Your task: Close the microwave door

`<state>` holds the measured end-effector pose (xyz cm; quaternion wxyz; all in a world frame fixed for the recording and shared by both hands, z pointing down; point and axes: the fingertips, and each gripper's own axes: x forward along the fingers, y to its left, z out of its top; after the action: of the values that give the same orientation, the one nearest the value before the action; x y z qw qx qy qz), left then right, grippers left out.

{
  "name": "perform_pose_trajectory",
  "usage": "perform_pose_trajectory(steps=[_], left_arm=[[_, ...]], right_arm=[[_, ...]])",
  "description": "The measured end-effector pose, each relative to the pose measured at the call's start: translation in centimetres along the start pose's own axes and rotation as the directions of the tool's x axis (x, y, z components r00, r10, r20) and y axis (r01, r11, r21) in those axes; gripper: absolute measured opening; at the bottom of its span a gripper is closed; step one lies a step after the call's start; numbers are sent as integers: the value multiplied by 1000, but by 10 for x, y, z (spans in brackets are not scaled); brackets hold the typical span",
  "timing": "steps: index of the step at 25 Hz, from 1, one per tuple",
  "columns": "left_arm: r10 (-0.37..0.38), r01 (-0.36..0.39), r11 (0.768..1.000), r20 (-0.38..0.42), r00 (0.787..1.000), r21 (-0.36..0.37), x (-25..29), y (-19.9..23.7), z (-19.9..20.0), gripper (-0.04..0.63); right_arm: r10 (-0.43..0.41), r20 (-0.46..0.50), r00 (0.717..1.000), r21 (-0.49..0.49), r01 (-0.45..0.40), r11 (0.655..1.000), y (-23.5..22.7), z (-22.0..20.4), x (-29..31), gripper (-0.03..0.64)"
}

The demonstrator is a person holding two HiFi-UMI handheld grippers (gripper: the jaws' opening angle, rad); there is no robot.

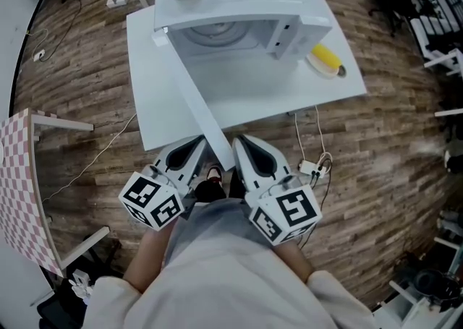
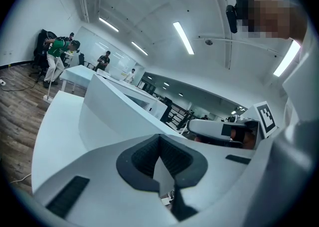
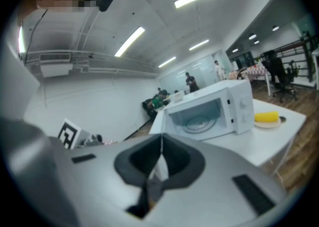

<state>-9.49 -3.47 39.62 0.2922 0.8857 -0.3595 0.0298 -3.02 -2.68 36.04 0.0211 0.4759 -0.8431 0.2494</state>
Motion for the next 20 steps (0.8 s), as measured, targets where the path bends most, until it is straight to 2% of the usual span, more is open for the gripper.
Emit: perform_pose_trajectory(steps=[20], left_arm=[[-46,45,999,-29,999,-26,44,-8,6,14]], right_arm=[[-27,-1,1000,33,27,999,-38,14,4,23]])
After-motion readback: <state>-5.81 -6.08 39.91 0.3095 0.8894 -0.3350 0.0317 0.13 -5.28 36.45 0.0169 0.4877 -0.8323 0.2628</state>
